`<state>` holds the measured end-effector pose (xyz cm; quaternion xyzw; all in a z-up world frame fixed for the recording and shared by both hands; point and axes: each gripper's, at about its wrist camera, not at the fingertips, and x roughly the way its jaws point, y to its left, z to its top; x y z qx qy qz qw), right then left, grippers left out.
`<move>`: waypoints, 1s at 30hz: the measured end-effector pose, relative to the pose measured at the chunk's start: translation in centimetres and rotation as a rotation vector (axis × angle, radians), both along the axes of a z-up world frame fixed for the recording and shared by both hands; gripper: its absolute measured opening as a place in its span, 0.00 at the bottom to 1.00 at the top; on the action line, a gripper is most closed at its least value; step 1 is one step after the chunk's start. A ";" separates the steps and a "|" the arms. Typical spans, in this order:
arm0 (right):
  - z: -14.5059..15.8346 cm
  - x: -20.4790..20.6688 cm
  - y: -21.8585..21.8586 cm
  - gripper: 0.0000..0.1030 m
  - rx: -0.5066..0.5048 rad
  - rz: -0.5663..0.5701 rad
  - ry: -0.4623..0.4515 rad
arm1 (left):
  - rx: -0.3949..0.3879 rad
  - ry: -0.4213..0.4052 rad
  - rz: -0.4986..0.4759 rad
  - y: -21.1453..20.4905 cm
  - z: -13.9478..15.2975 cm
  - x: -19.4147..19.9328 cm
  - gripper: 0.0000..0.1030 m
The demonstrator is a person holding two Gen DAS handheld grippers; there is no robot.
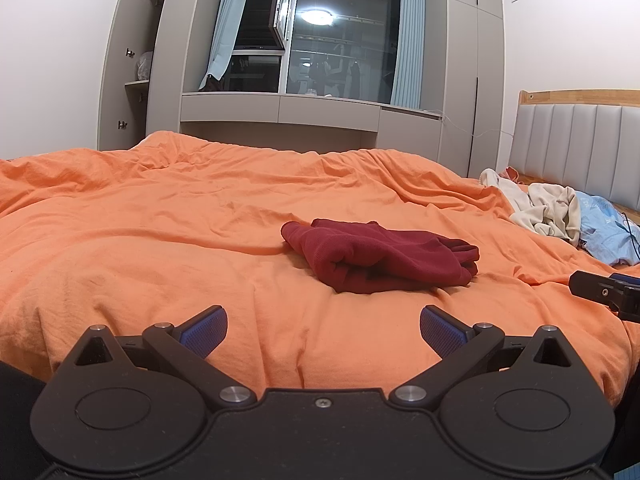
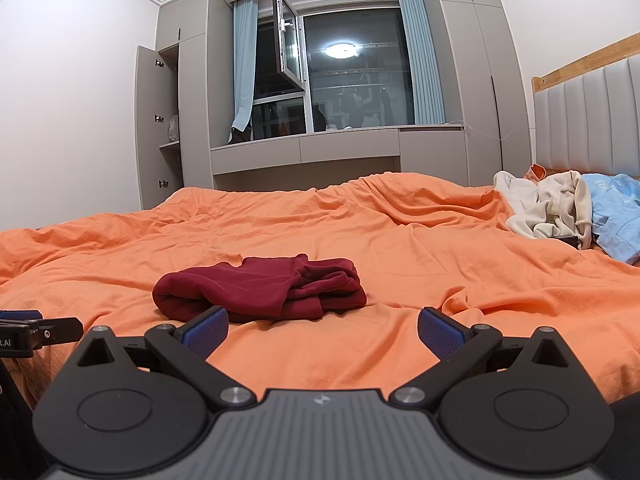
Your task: Fold small clothes
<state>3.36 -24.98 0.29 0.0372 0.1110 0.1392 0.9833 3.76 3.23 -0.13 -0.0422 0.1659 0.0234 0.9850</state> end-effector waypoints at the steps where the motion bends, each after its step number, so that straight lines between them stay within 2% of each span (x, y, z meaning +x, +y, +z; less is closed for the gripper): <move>1: 0.0 0.0 0.0 1.00 0.000 0.000 0.000 | 0.000 0.000 0.000 0.0 0.0 0.0 0.99; 12: 0.1 0.0 0.0 1.00 -0.001 0.000 0.001 | 0.004 0.014 0.019 -0.1 0.0 0.2 0.99; 17: 0.1 0.0 0.0 1.00 -0.001 0.000 0.001 | 0.059 -0.009 0.070 -0.5 -0.2 -0.2 0.99; 30: 0.1 0.0 0.1 1.00 -0.002 0.000 0.002 | 0.064 -0.022 0.064 -0.2 0.1 -0.5 0.99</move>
